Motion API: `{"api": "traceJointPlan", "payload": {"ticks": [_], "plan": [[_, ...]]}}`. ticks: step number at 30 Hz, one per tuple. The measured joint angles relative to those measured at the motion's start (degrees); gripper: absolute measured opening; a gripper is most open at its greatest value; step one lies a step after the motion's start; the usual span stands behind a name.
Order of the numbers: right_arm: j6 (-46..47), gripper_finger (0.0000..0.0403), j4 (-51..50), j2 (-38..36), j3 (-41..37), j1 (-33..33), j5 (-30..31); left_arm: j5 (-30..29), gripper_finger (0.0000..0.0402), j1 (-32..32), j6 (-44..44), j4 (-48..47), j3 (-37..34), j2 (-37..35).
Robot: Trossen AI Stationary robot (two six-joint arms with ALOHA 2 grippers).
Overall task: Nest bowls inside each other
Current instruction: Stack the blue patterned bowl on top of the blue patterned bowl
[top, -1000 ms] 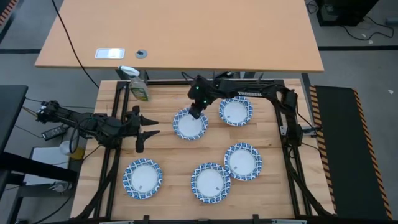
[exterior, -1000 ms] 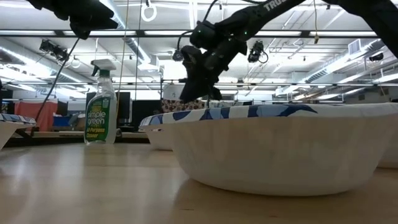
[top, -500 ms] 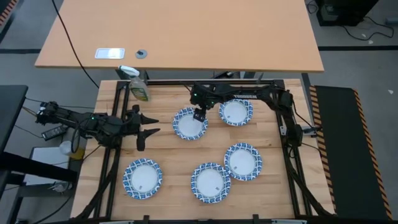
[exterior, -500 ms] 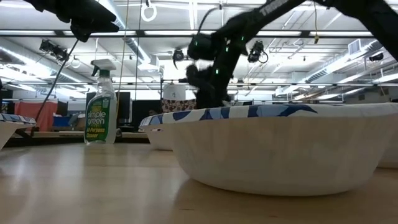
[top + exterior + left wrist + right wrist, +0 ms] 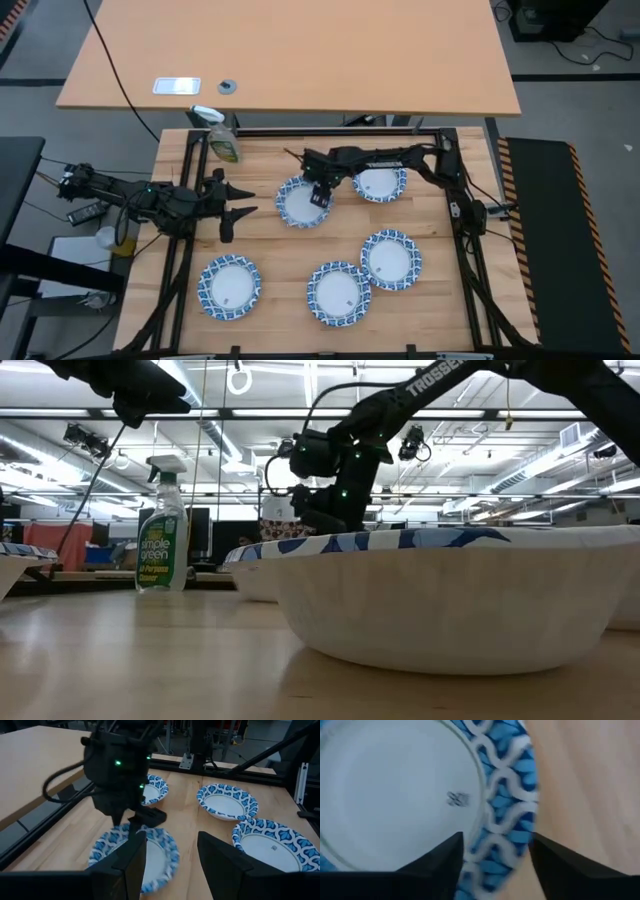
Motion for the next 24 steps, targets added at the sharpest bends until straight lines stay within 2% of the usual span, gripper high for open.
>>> {"api": "traceJointPlan", "payload": {"ticks": [6, 11, 16, 24], "plan": [[-0.09, 0.0128, 0.25, 0.54, -0.01, 1.29, -2.48, 0.0, 0.0181, 0.0, 0.03, -0.07, 0.0, 0.0], [3.12, 0.0065, 1.38, 0.25, 0.04, 2.46, -8.3, 0.0, 0.0181, 0.0, 0.04, -0.26, 0.0, 0.0], [6.31, 0.0043, 4.45, 0.25, 0.04, 3.07, -13.03, 0.0, 0.0181, 0.0, 0.04, -0.28, 0.0, 0.0], [9.65, 0.0042, 4.77, 0.25, 3.29, 3.4, -18.98, 0.0, 0.0181, 0.0, 0.02, -0.32, 0.0, 0.0]]}}
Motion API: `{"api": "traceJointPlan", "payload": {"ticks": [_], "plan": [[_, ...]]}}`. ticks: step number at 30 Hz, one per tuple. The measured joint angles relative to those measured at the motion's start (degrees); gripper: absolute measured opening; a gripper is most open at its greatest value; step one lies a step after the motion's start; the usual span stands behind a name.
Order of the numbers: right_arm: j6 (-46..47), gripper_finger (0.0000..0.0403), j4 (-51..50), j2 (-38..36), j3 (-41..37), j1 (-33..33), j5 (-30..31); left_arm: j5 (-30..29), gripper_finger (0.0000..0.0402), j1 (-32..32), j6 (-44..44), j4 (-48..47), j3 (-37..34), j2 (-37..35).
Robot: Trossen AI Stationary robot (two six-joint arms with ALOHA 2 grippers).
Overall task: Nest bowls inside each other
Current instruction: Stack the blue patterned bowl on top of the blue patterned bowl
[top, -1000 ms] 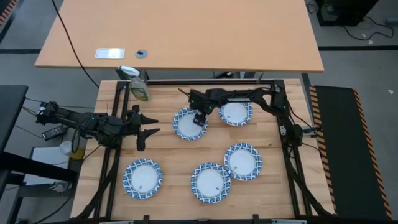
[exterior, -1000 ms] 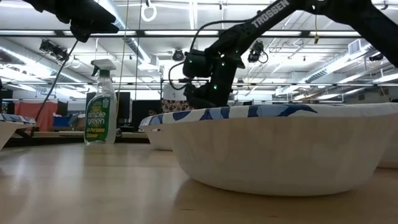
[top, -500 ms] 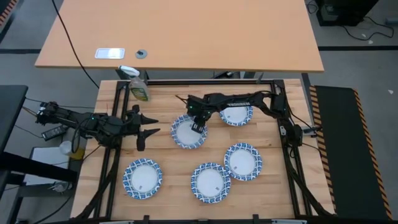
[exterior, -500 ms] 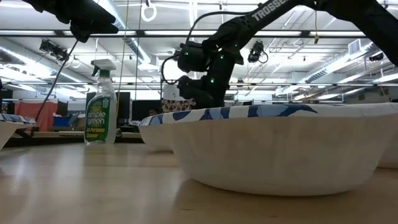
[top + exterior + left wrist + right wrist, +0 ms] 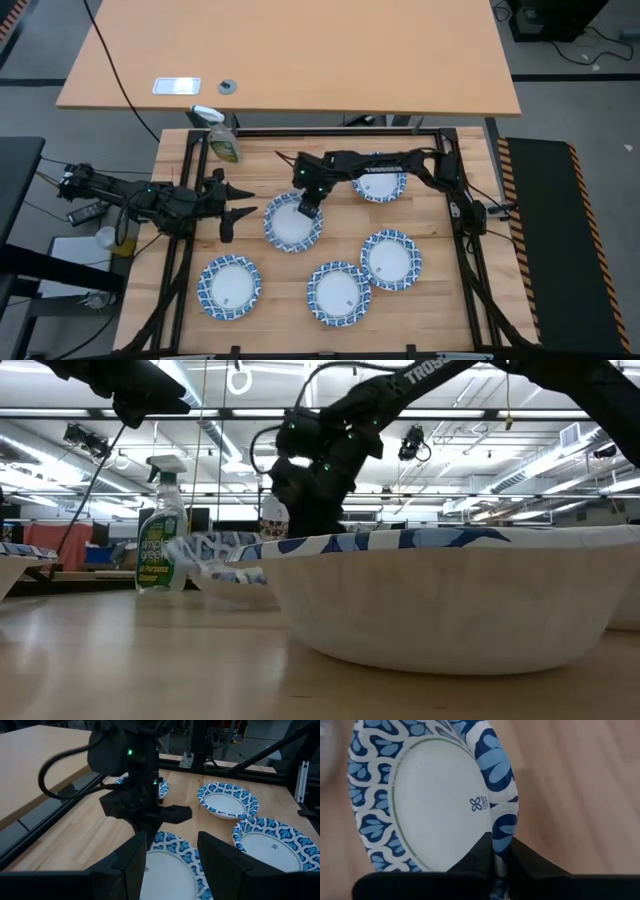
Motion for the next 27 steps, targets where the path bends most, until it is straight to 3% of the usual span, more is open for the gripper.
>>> {"api": "traceJointPlan", "payload": {"ticks": [10, 16, 27], "plan": [[4.68, 0.0041, 1.67, 0.02, 6.03, 3.83, -7.38, 0.0, 0.0181, 0.0, 2.15, -4.87, 6.88, -0.04], [10.51, 0.0041, 12.72, 0.02, 6.79, 8.79, -8.08, 0.0, 0.0181, 0.0, 5.93, -7.47, 14.46, -0.04], [16.64, 0.004, 27.51, 0.24, 6.81, 15.05, -1.88, -0.04, 0.0181, 0.0, 6.54, -9.55, 18.21, 0.02]]}}
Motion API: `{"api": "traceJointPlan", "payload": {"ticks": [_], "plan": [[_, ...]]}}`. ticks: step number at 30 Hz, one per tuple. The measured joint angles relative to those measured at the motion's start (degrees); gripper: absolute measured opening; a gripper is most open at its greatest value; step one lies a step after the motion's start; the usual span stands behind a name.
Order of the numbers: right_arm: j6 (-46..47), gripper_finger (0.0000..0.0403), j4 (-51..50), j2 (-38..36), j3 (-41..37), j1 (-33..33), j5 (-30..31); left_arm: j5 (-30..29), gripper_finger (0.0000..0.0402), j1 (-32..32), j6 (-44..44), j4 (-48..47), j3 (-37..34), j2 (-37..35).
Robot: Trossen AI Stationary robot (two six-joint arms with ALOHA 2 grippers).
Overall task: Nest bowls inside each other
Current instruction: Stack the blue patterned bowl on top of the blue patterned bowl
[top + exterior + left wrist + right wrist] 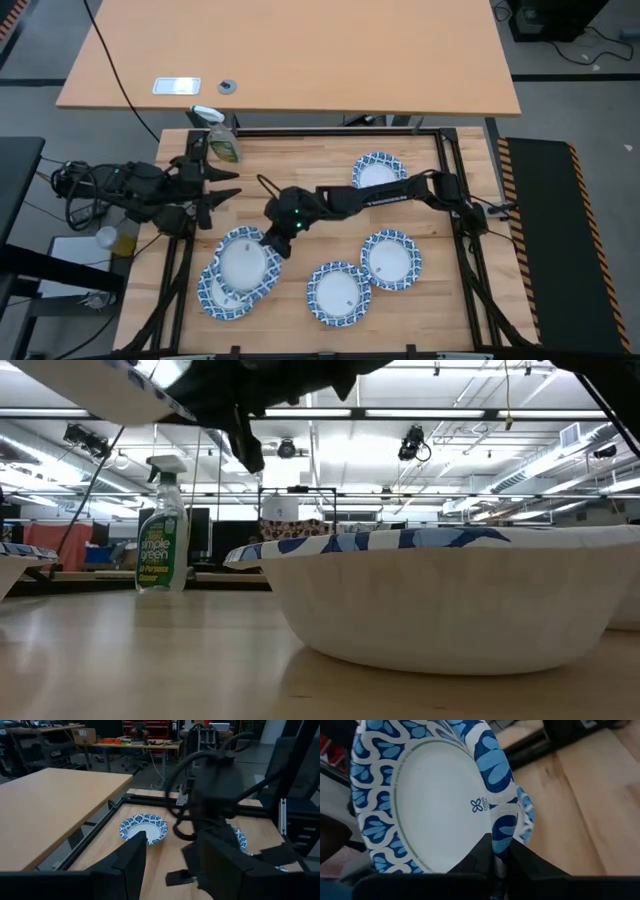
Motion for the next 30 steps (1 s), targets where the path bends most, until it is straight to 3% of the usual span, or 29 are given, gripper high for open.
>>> {"api": "traceJointPlan", "payload": {"ticks": [7, 11, 19, 24, 30], "plan": [[-0.15, 0.004, 4.74, 0.97, 0.07, 2.32, 4.57, -1.2, 0.0181, 0.0, -0.81, 1.83, 0.0, 1.14], [1.45, 0.004, 7.35, 4.59, 1.74, 2.9, 4.11, -1.27, 0.0181, 0.09, 0.82, 3.74, 0.0, 1.6], [-2.36, 0.004, -0.51, 16.19, 18.23, 4.01, 1.98, -1.32, 0.0181, 0.09, 0.61, 3.45, 0.0, 1.78], [-6.25, 0.0042, -2.77, 21.84, 23.91, 3.81, 2.15, -1.34, 0.0181, 0.09, 0.11, 2.78, 0.0, 1.82], [-6.23, 0.0097, -4.07, 23.63, 24.57, 2.07, 0.38, -1.38, 0.0181, 0.09, -0.64, 1.2, 0.0, 1.82]]}}
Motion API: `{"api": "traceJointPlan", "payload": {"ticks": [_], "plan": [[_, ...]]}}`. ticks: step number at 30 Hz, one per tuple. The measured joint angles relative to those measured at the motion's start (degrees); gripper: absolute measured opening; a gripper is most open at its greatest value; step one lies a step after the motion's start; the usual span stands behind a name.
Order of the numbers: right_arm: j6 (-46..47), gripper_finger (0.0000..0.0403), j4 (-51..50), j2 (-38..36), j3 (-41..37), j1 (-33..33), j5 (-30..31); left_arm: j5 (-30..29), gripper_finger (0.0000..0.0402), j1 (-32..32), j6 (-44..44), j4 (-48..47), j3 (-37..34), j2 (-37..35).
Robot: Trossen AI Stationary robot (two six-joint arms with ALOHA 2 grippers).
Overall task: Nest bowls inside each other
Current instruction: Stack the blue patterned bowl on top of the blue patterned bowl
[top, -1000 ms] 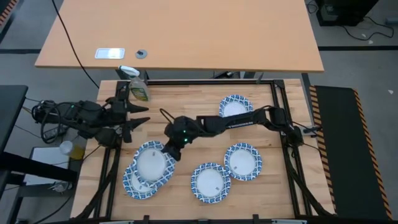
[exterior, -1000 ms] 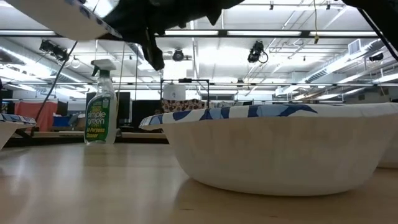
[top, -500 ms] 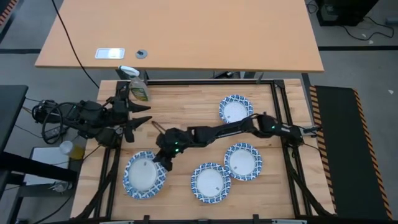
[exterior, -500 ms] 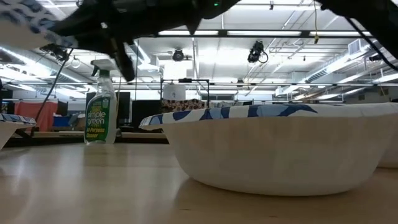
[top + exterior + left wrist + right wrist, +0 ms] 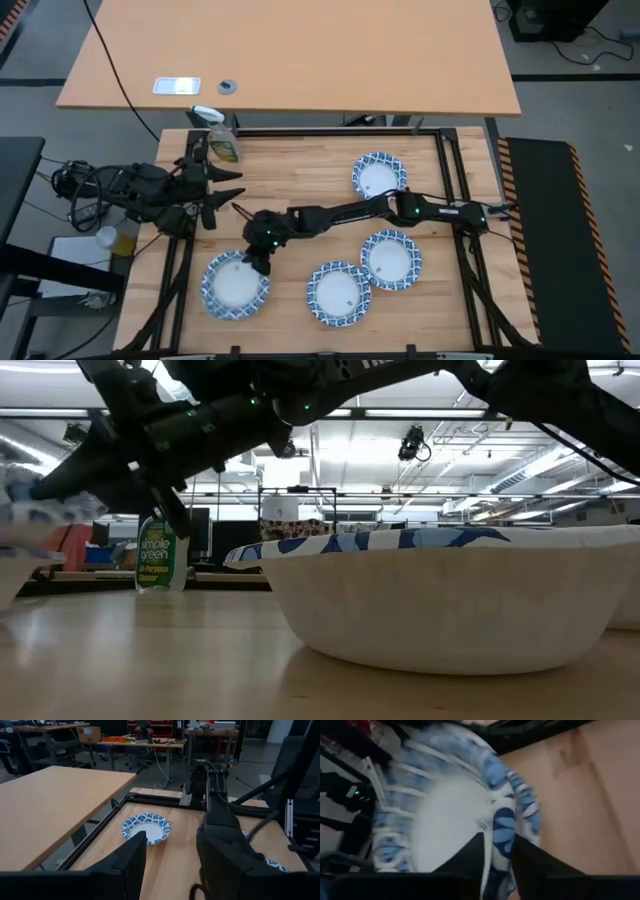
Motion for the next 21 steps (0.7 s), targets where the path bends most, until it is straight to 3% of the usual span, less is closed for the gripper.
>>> {"api": "traceJointPlan", "payload": {"ticks": [7, 11, 16, 21], "plan": [[-1.3, 0.0212, 3.2, -0.54, 0.04, -0.76, -1.05, 0.0, 0.0181, 0.0, 0.01, -0.34, 0.0, 0.07], [-2.63, 0.0259, 3.35, -2.09, 0.09, -1.28, -4.76, -0.02, 0.0181, 0.0, 0.05, -1.7, 0.0, 0.04], [-1.7, 0.028, -1.68, -2.66, 0.09, -1.83, -10.52, -0.07, 0.0181, -0.02, 0.78, -2.78, 0.0, 0.0], [-2.14, 0.0273, -5.08, -1.39, 0.03, -1.64, -9.87, -0.02, 0.0181, 0.02, 3.01, -1.6, -0.07, 0.11]]}}
